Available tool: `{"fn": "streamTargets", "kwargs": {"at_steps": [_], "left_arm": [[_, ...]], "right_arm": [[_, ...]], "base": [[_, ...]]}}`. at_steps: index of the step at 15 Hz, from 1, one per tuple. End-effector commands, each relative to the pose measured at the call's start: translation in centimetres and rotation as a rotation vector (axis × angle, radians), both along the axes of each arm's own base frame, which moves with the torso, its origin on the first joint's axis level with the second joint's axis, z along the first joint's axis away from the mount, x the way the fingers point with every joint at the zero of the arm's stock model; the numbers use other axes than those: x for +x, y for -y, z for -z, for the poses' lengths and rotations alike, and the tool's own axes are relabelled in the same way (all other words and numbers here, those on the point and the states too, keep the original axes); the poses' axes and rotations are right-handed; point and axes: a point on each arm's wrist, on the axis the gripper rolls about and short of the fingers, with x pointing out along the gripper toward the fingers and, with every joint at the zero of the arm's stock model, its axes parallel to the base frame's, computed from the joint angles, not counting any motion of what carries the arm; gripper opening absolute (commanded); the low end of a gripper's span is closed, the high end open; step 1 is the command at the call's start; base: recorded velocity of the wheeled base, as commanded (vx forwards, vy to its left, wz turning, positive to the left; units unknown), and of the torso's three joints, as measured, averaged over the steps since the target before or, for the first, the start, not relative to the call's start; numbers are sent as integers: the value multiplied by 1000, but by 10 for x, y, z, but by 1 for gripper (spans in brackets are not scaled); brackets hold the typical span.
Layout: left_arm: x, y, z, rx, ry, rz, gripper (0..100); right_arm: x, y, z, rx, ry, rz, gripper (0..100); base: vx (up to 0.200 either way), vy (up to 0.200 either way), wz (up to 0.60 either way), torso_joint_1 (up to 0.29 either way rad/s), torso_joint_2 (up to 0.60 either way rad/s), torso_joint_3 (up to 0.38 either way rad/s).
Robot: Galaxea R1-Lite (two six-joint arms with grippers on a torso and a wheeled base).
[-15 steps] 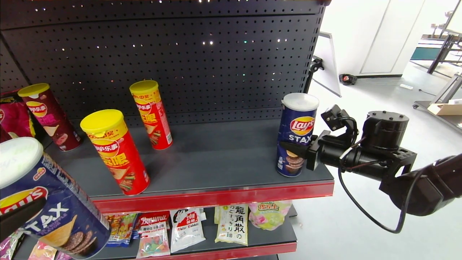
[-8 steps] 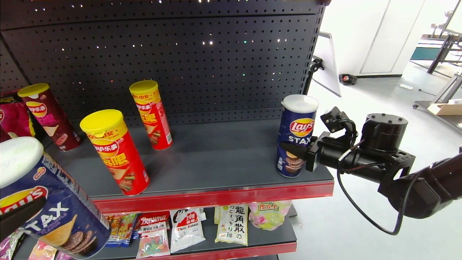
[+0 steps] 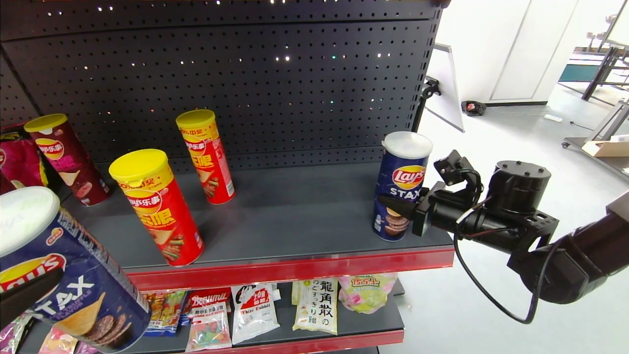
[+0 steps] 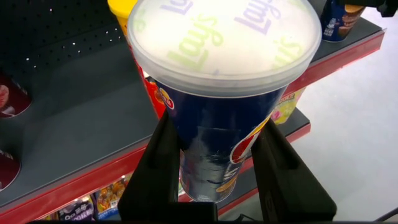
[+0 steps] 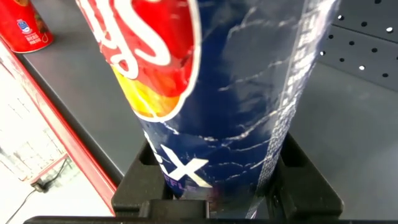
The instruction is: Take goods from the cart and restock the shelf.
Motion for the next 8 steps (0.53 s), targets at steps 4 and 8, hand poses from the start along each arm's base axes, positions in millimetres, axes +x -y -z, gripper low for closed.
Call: {"fn": "streamTargets", "kwargs": {"at_steps": [4,8], "left_arm": [[2,0,0,0,-6,1,0],[2,0,0,0,-6,1,0]], "right_arm": [[-2,0,-1,-1,0,0,0],[-8,2,-5,-1,8,-2,0]], "base": [[0,0,0,0,0,0],[0,0,0,0,0,0]]}}
